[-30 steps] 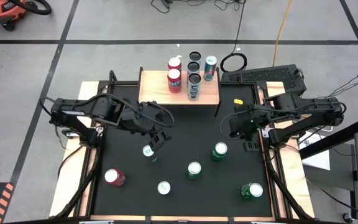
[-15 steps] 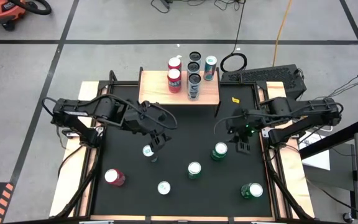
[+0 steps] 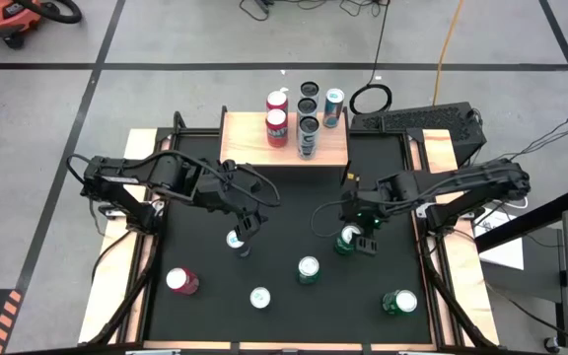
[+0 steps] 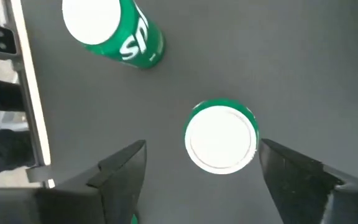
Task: Place canned beverage on shelf
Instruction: Put the top center green soda can on the shelf
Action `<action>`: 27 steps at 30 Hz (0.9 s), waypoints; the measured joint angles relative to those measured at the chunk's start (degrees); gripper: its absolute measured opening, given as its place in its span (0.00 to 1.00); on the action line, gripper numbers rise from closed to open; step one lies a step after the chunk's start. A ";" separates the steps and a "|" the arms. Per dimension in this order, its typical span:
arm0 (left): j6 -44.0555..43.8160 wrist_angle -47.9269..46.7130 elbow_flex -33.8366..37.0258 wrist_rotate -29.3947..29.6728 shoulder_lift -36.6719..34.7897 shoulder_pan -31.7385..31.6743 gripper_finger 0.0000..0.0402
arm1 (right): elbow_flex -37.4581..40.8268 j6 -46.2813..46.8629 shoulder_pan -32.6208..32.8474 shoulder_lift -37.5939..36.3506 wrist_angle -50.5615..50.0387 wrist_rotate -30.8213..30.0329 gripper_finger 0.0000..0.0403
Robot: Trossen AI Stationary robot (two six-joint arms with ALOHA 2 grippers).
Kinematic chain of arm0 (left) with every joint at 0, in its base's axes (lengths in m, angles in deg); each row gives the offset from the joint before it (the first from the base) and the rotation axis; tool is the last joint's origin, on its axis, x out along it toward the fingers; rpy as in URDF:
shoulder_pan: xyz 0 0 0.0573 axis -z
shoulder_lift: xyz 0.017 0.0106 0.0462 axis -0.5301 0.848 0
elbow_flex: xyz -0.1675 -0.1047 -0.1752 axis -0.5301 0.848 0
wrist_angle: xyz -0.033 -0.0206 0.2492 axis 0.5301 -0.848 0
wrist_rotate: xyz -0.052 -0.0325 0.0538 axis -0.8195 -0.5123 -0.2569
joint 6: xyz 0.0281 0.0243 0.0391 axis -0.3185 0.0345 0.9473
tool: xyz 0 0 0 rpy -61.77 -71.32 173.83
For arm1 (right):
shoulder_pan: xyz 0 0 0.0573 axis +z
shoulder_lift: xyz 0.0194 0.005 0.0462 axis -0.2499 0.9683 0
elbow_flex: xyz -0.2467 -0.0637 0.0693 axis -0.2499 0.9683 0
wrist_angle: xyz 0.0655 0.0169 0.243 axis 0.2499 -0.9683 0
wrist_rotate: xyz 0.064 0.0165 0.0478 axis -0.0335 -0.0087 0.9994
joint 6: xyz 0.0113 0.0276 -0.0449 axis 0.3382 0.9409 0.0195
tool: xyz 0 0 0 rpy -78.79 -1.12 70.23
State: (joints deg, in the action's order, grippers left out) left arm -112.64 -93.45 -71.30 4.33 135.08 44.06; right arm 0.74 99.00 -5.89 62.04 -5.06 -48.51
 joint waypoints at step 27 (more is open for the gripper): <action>-0.07 0.43 0.00 -0.33 0.00 0.08 0.99 | 16.49 -3.08 -0.35 0.18 15.26 -2.51 0.86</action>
State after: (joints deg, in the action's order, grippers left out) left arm -112.70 -93.02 -71.31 4.00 135.08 44.15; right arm 17.23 95.93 -6.24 62.22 10.20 -51.02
